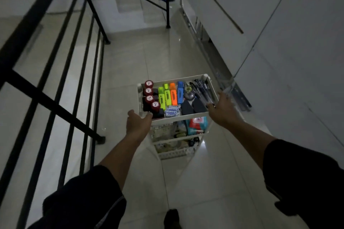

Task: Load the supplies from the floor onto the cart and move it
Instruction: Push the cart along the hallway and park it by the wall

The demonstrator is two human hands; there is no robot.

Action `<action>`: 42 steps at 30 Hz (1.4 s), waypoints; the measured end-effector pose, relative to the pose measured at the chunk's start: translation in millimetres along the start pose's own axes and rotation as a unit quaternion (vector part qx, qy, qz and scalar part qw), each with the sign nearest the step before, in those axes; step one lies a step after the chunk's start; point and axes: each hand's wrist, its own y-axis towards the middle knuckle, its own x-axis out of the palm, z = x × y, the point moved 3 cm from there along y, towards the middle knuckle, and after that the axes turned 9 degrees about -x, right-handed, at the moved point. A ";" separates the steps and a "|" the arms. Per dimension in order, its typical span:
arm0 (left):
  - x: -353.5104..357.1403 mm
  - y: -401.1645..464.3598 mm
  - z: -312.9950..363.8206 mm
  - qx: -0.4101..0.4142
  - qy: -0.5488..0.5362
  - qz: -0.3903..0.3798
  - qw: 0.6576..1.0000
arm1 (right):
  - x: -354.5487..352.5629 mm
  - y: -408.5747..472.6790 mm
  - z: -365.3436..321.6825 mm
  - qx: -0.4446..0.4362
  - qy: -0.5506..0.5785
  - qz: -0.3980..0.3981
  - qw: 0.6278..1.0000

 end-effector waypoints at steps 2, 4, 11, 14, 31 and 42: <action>9.2 12.0 5.6 -0.018 -0.019 -0.017 1.000 | 11.4 15.9 3.7 0.013 0.002 -0.023 1.000; 19.3 19.0 8.3 -0.031 -0.044 -0.040 0.998 | 21.0 32.0 7.5 0.020 0.000 -0.032 0.999; 32.9 32.7 7.4 0.021 -0.038 -0.007 0.999 | 39.7 62.5 29.9 0.042 -0.038 -0.023 0.998; 37.2 38.2 8.3 0.036 -0.037 -0.014 0.999 | 41.8 59.9 40.1 0.047 -0.016 -0.010 0.999; 68.5 89.3 96.5 0.091 0.016 -0.117 0.989 | 47.4 47.4 77.5 0.163 0.053 0.157 0.973; 99.3 120.6 162.0 0.142 0.076 -0.186 0.969 | 51.0 46.0 69.4 0.257 0.097 0.250 0.928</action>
